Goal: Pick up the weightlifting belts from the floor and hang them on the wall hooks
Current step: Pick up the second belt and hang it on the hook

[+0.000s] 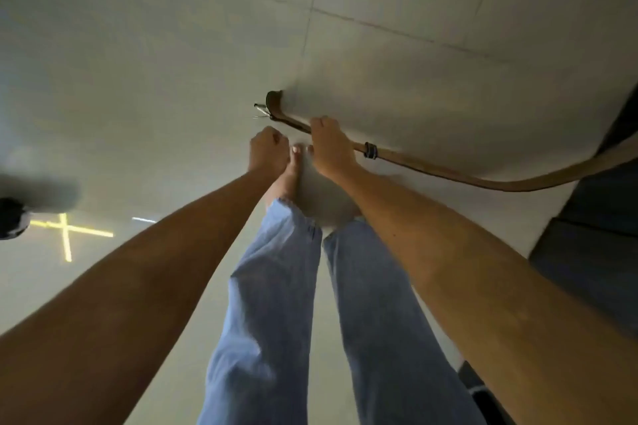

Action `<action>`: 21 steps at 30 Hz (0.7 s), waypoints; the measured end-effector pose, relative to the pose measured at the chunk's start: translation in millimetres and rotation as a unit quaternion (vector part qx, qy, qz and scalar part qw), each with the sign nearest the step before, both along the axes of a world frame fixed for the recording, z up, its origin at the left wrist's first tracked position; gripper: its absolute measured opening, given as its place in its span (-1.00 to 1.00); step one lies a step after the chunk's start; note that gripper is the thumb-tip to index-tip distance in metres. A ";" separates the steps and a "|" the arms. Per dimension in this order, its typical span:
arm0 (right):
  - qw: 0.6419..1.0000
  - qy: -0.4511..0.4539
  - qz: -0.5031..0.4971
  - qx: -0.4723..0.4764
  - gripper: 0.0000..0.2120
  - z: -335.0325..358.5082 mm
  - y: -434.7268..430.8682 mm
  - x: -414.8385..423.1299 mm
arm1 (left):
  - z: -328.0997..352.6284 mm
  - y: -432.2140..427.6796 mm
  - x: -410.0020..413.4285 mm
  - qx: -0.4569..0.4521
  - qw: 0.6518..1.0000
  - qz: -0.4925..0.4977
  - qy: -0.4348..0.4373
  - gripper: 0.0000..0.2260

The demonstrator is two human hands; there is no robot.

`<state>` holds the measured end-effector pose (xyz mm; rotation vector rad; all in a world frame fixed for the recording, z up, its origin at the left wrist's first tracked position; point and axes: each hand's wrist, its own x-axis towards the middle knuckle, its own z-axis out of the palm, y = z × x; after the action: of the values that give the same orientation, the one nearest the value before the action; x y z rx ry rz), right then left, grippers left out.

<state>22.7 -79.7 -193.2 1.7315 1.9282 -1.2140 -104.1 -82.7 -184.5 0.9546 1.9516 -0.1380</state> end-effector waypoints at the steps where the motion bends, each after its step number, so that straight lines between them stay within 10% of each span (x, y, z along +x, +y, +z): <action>1: 1.000 -0.015 0.002 0.000 -0.60 -18.0 -0.2 0.1 | -15.5 -2.5 2.8 -0.010 1.000 0.008 0.000 -0.76; 7: 0.998 -0.045 0.029 -0.023 -0.73 -65.7 8.0 9.7 | -68.6 -2.0 12.7 -0.047 0.987 0.146 -0.039 -0.71; 11: 0.990 -0.021 -0.133 -0.046 -0.82 -19.1 11.8 16.5 | -42.9 10.2 14.0 -0.081 0.963 0.246 -0.070 -0.57; 21: 0.842 0.181 -0.507 0.021 -0.70 273.6 77.0 85.4 | 252.7 110.2 88.2 0.014 0.913 0.208 -0.351 -0.71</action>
<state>108.1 -2.7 80.4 2.8493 1.0820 -1.9223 -15.8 27.5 68.2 0.4782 1.4288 0.4279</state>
